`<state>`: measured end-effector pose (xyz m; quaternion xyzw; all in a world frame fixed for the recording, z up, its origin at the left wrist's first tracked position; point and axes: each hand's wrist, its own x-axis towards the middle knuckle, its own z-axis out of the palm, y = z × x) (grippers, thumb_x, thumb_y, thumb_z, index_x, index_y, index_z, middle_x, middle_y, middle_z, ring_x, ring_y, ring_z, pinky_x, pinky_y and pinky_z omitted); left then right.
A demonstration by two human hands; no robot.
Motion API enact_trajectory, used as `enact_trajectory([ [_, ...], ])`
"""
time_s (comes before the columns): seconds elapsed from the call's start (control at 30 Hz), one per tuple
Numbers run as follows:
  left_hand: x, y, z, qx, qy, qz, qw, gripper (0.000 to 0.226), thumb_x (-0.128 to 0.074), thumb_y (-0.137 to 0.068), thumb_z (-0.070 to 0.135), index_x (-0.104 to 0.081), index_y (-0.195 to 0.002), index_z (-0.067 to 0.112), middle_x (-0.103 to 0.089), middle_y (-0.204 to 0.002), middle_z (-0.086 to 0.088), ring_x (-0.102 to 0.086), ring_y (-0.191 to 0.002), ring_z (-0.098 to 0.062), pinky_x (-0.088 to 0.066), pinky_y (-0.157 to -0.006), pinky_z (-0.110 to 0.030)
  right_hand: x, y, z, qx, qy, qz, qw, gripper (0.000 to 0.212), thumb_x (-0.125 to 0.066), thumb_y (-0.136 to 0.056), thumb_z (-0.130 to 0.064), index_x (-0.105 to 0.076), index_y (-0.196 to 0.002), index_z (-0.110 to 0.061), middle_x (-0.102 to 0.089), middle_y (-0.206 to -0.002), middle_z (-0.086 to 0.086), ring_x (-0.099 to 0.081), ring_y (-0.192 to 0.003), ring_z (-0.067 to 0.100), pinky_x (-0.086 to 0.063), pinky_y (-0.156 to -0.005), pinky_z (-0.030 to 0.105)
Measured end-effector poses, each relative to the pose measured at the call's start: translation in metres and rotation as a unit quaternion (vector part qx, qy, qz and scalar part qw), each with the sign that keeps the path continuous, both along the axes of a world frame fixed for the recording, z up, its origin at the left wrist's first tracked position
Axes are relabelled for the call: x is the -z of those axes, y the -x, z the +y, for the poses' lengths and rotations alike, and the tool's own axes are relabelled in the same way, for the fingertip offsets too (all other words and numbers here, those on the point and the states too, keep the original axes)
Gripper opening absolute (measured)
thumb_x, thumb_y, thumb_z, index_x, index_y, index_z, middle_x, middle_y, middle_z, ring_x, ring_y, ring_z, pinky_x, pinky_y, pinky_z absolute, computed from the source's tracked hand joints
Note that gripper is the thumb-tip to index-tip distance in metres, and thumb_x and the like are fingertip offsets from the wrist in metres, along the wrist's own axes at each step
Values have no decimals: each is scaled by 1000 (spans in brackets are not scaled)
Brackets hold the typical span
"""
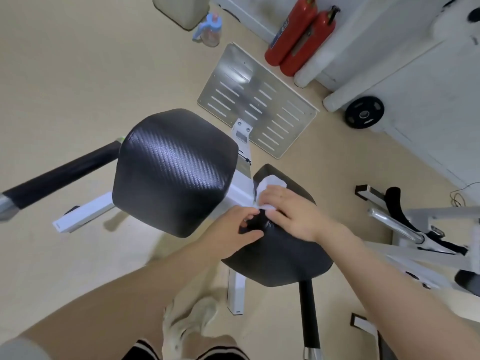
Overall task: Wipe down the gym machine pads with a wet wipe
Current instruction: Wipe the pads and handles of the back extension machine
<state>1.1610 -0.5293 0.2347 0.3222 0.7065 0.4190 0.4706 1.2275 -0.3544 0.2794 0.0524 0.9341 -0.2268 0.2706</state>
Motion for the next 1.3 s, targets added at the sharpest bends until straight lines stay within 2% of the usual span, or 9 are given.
enact_trajectory([
  [0.2, 10, -1, 10, -41, 8, 9, 999, 32, -67, -79, 40, -52, -102, 24, -52, -91, 12, -51, -78, -5, -41, -71, -13, -14, -17, -4, -66, 26, 58, 996, 44, -34, -93, -41, -55, -119, -12, -56, -123, -1, -38, -126, 12, -28, -103, 17],
  [0.33, 14, 3, 11, -37, 13, -16, 999, 43, -72, -74, 42, -54, -109, 27, -52, -98, 12, -54, -84, -6, -47, -75, -19, 17, 15, 25, -33, 67, 21, 997, 55, -26, -92, -45, -64, -103, -7, -61, -111, 5, -47, -113, 16, -34, -97, 24],
  [0.53, -2, 20, 20, 19, 65, 13, 998, 45, -74, -72, 41, -56, -108, 22, -55, -89, 15, -49, -70, 0, -39, -62, -13, 74, 60, 72, 146, 95, -121, 977, 44, -28, -87, -52, -66, -90, -30, -61, -109, -11, -51, -111, 13, -33, -106, 35],
  [0.7, -18, 19, 33, 37, 114, 81, 989, 51, -66, -75, 52, -57, -115, 20, -61, -112, 5, -54, -98, -12, -45, -89, -28, 45, 44, 63, 191, 213, -158, 945, 45, -36, -85, -50, -71, -89, -23, -65, -107, 1, -57, -109, 24, -43, -101, 39],
  [0.8, -22, 13, 54, -48, 130, 101, 985, 45, -62, -77, 54, -62, -105, 19, -64, -103, 3, -57, -97, -15, -46, -88, -34, 22, 17, 58, 89, 263, -73, 958, 44, -32, -91, -36, -68, -103, -14, -64, -114, 4, -55, -109, 14, -43, -98, 23],
  [0.9, -17, 15, 76, -111, 164, 112, 974, 42, -60, -77, 56, -63, -96, 18, -64, -92, 3, -57, -88, -15, -48, -79, -34, 38, 21, 75, 45, 244, -27, 968, 46, -24, -97, -32, -65, -114, -17, -60, -122, -1, -53, -114, 12, -37, -102, 22],
  [1.1, 11, 42, 120, -144, 217, 76, 962, 55, -58, -79, 57, -51, -117, 17, -59, -108, 1, -55, -96, -16, -41, -78, -28, 126, 82, 127, 143, 122, -133, 973, 37, -36, -96, -40, -64, -111, -22, -59, -122, 3, -53, -108, 21, -38, -97, 32],
  [1.17, 20, 46, 131, -136, 241, 24, 961, 63, -58, -79, 58, -47, -125, 17, -56, -117, 2, -53, -101, -13, -38, -81, -25, 139, 88, 137, 176, 116, -150, 966, 38, -37, -96, -39, -63, -113, -19, -58, -110, 0, -50, -103, 20, -34, -90, 30],
  [1.3, 28, 51, 137, -49, 249, -77, 964, 54, -59, -80, 54, -54, -121, 18, -60, -117, 7, -55, -109, -14, -41, -96, -28, 136, 74, 154, 259, 160, -146, 941, 36, -36, -94, -33, -50, -74, -8, -46, -71, -2, -38, -71, 18, -30, -68, 30],
])
